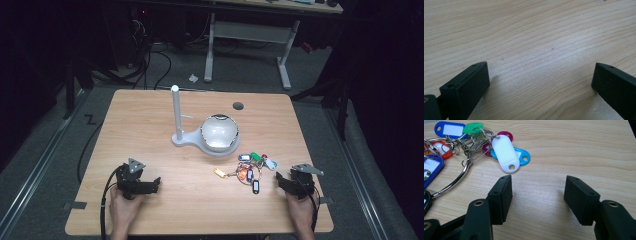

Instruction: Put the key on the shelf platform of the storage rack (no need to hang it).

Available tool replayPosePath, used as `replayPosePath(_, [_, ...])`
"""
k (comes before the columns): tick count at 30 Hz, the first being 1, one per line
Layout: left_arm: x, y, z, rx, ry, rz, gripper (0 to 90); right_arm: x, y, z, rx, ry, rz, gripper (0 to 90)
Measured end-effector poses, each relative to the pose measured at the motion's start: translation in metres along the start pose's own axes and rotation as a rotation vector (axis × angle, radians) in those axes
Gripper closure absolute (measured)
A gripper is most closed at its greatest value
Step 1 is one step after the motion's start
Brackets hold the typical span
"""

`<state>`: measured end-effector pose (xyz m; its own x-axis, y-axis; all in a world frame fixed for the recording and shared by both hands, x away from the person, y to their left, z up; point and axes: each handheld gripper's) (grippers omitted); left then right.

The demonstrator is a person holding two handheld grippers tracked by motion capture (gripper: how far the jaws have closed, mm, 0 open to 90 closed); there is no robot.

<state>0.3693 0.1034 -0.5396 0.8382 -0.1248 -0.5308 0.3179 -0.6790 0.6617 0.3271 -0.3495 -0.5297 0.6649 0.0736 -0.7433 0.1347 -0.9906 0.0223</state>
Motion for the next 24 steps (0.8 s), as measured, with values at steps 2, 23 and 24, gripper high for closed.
replayPosePath(2, [-0.0001, 0.0, 0.0001, 0.0, 0.0, 0.0, 1.9, 0.0, 0.0, 0.0, 0.0, 0.0, 0.0, 39.9])
replayPosePath(23, [-0.0008, -0.0002, -0.0001, 0.001, 0.0, 0.002, 3.2, -0.0014, 0.0037, 0.0009, -0.03, -0.004, -0.03, 40.1])
replayPosePath(24, [-0.0008, -0.0003, -0.0001, 0.002, 0.0, 0.003, 3.4, -0.0018, 0.0036, 0.0011, -0.028, -0.004, -0.029, 40.6])
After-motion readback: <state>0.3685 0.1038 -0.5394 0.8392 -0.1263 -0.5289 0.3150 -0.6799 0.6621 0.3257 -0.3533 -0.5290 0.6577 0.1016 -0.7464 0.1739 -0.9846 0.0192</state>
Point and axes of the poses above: each handheld gripper's, and its own axes: x roughly forward along the jaws, z roughly out of its underside, y roughly to its right, and after that the axes turned 5 degrees about -y, right-handed
